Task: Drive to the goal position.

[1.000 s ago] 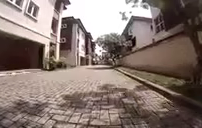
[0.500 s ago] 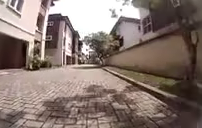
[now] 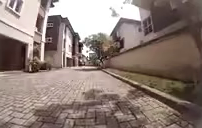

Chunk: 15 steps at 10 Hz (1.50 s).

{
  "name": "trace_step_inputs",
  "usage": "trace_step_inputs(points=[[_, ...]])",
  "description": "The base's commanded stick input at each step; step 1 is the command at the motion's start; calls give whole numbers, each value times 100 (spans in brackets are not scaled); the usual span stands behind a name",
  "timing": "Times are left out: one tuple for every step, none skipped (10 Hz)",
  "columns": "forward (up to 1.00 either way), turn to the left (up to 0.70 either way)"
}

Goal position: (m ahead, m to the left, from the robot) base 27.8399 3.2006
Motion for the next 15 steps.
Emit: trace_step_inputs(points=[[50, 0], [50, 0], [50, 0], [50, 0], [50, 0], [50, 0], [50, 0], [50, 0], [50, 0], [50, 0], [50, 0], [50, 0], [50, 0], [50, 0], [50, 0]])
